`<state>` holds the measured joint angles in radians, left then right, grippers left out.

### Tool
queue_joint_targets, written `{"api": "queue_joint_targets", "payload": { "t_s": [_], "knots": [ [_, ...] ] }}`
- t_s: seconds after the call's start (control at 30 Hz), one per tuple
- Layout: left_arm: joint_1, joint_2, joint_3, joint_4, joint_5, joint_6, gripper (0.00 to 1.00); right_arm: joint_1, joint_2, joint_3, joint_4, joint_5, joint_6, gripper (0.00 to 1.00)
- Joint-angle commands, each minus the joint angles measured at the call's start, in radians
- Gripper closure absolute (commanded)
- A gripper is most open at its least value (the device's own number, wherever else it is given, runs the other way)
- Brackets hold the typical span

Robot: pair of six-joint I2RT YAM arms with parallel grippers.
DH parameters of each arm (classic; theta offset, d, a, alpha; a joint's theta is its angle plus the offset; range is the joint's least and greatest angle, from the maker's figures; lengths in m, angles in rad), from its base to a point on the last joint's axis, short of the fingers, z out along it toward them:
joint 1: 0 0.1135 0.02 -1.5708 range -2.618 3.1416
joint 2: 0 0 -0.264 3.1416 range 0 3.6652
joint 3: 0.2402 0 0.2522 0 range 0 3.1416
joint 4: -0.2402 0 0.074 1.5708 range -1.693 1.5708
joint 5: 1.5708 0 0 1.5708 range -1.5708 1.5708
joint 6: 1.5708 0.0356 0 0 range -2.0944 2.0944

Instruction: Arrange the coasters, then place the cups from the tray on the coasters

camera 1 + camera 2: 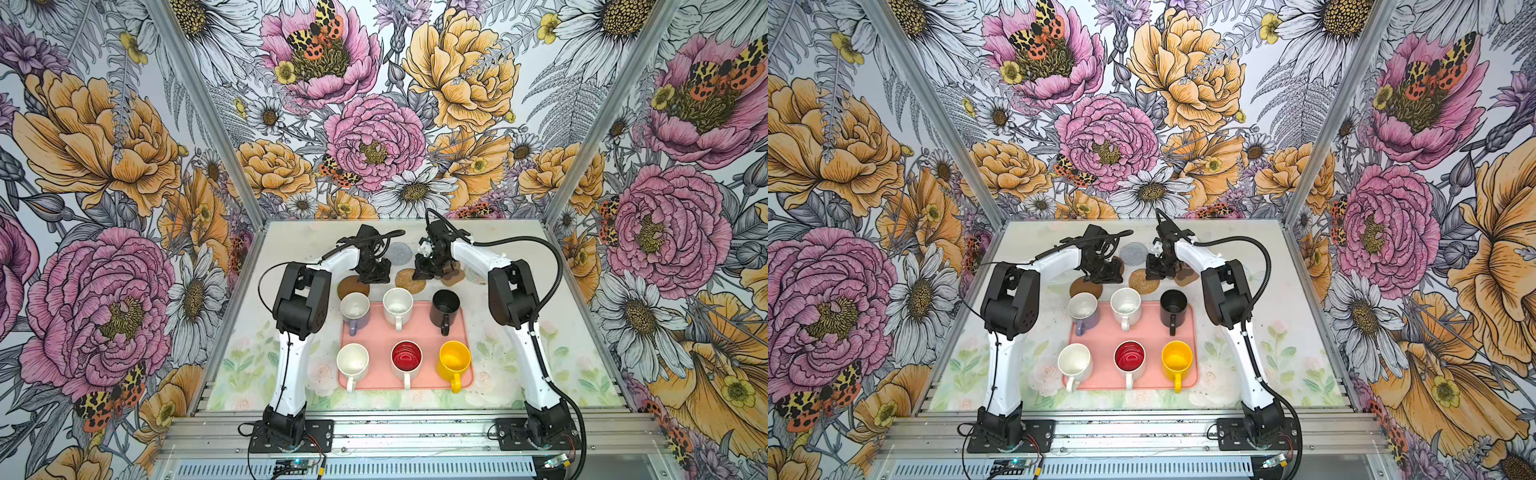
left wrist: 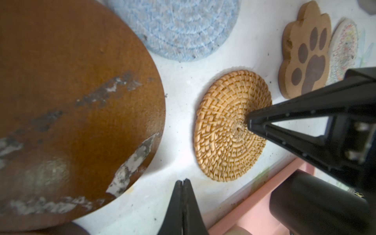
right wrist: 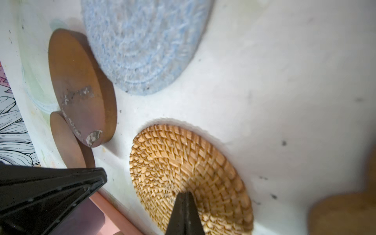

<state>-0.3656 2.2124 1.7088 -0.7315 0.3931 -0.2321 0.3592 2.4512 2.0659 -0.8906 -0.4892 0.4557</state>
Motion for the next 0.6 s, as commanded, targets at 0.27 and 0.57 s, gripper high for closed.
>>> {"api": "queue_joint_targets", "payload": {
  "t_s": [0.27,0.57],
  "knots": [
    [-0.021,0.036,0.08,0.006,0.032,-0.013,1.0,-0.03,0.083,0.101,-0.038,0.087,0.016,1.0],
    [-0.023,0.082,0.1,0.007,0.046,-0.019,1.0,-0.044,0.134,0.181,-0.036,0.086,0.044,1.0]
  ]
}}
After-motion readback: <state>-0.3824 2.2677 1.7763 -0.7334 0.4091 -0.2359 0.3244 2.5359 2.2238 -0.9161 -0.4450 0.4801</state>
